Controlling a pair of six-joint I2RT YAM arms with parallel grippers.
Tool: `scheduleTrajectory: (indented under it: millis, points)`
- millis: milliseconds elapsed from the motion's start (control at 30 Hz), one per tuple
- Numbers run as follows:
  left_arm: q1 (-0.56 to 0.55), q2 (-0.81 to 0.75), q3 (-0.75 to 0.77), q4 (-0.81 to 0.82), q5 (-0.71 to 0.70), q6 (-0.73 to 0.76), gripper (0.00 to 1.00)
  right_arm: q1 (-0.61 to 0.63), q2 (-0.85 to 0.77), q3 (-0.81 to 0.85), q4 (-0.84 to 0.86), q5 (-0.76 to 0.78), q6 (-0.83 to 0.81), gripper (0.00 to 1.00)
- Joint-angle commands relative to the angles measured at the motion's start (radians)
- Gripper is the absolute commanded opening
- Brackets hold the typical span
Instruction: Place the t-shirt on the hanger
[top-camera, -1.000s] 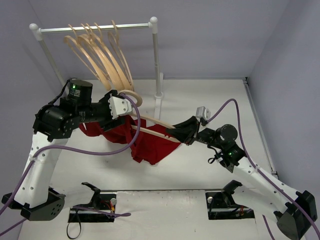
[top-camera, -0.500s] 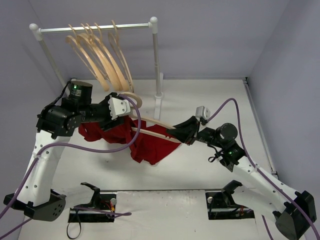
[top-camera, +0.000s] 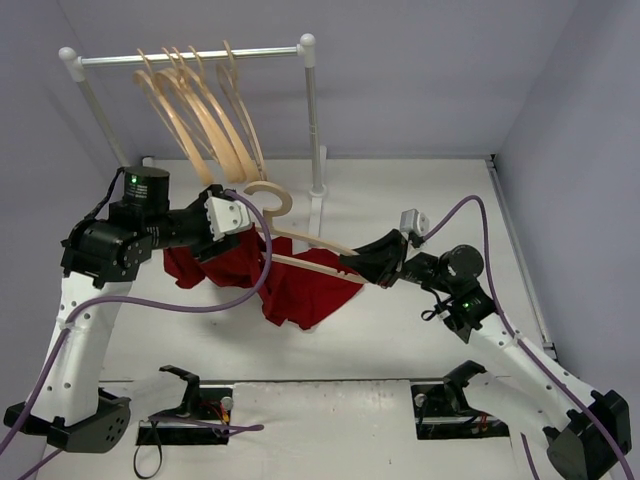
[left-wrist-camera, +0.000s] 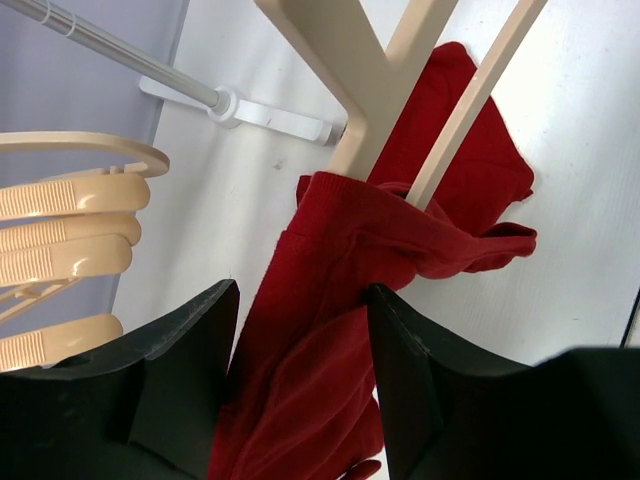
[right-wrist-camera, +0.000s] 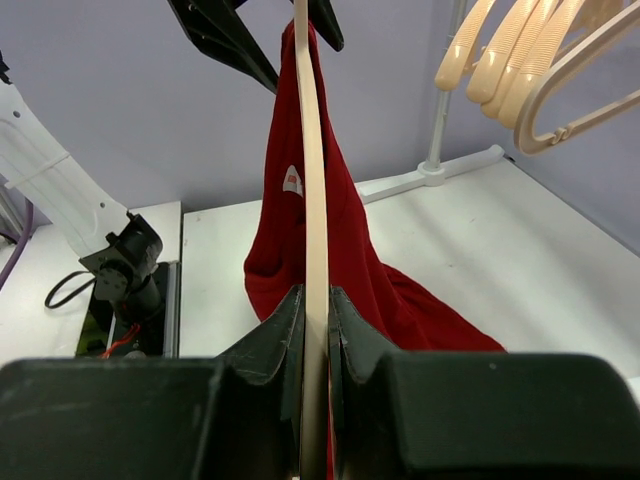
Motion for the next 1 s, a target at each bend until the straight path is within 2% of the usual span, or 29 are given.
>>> scheduleTrajectory:
  millis: [0, 200, 300, 400, 433, 467, 600, 700, 733, 833, 900, 933, 967]
  points:
    - [0.008, 0.019, 0.010, 0.028, 0.054, 0.020, 0.49, -0.011, -0.037, 0.024, 0.174, 0.009, 0.023, 0.00]
    - [0.008, 0.051, 0.007, 0.028, 0.078, 0.016, 0.49, -0.011, -0.033, 0.036, 0.174, -0.018, 0.030, 0.00]
    - [0.008, 0.057, 0.007, 0.028, 0.112, 0.015, 0.42, -0.011, -0.026, 0.041, 0.175, -0.023, 0.032, 0.00]
    - [0.008, 0.053, -0.008, 0.028, 0.132, 0.021, 0.20, -0.011, -0.023, 0.037, 0.173, -0.011, 0.028, 0.00]
    - [0.008, 0.051, -0.010, 0.028, 0.133, 0.022, 0.17, -0.011, -0.022, 0.037, 0.173, -0.009, 0.028, 0.00]
    - [0.008, 0.047, -0.016, 0.028, 0.132, 0.024, 0.00, -0.013, -0.018, 0.035, 0.173, -0.005, 0.027, 0.00]
    - [0.008, 0.027, -0.025, 0.031, 0.141, 0.024, 0.00, -0.026, 0.008, 0.035, 0.170, 0.021, 0.030, 0.00]
    - [0.008, 0.009, -0.039, 0.057, 0.146, 0.006, 0.00, -0.035, 0.040, 0.043, 0.141, 0.067, 0.029, 0.07]
    - [0.008, 0.002, -0.050, 0.074, 0.143, -0.006, 0.00, -0.037, 0.050, 0.049, 0.126, 0.080, 0.025, 0.14]
    - [0.008, -0.025, -0.109, 0.147, 0.131, -0.059, 0.00, -0.043, 0.087, 0.075, 0.039, 0.157, 0.019, 0.61]
    - [0.008, -0.035, -0.138, 0.179, 0.123, -0.089, 0.00, -0.048, 0.089, 0.107, -0.010, 0.202, 0.020, 0.72]
    - [0.006, -0.053, -0.159, 0.249, 0.096, -0.142, 0.00, -0.049, 0.080, 0.118, -0.069, 0.255, 0.013, 0.78]
    - [0.006, -0.063, -0.184, 0.275, 0.081, -0.169, 0.00, -0.049, 0.069, 0.127, -0.095, 0.288, 0.008, 0.80]
